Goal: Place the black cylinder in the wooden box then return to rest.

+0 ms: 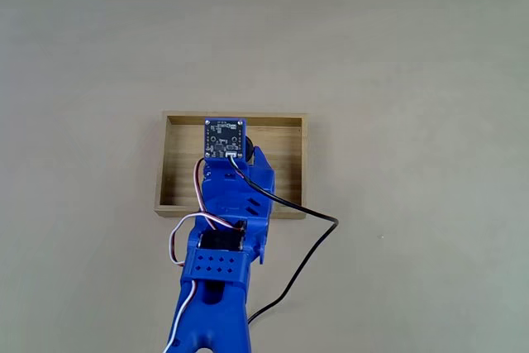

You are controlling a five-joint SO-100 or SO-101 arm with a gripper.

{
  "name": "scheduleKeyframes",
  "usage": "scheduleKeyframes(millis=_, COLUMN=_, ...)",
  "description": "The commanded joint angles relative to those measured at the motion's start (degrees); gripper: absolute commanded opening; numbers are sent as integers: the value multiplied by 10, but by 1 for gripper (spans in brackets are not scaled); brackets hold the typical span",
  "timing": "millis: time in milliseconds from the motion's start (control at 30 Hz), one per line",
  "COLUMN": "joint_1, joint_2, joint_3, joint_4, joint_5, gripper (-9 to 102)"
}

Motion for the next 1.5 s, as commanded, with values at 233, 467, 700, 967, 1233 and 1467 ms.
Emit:
scheduleKeyframes(millis=233, joint_1=-4, joint_2=7, joint_3=-62, joint_4=-24, joint_5=-4, gripper=20)
scheduleKeyframes(millis=467, joint_1=-4, joint_2=20, joint_3=-62, joint_4=-33, joint_5=-4, gripper=20)
scheduleKeyframes(millis=700, joint_1=-4, joint_2=28, joint_3=-62, joint_4=-36, joint_5=2, gripper=20)
scheduleKeyframes(millis=967, joint_1=2, joint_2=28, joint_3=-58, joint_4=-36, joint_5=11, gripper=24)
scheduleKeyframes(millis=1233, joint_1=7, joint_2=20, joint_3=-55, joint_4=-36, joint_5=12, gripper=29)
scheduleKeyframes(millis=1467, joint_1=9, joint_2=-4, joint_3=-49, joint_4=-36, joint_5=12, gripper=30)
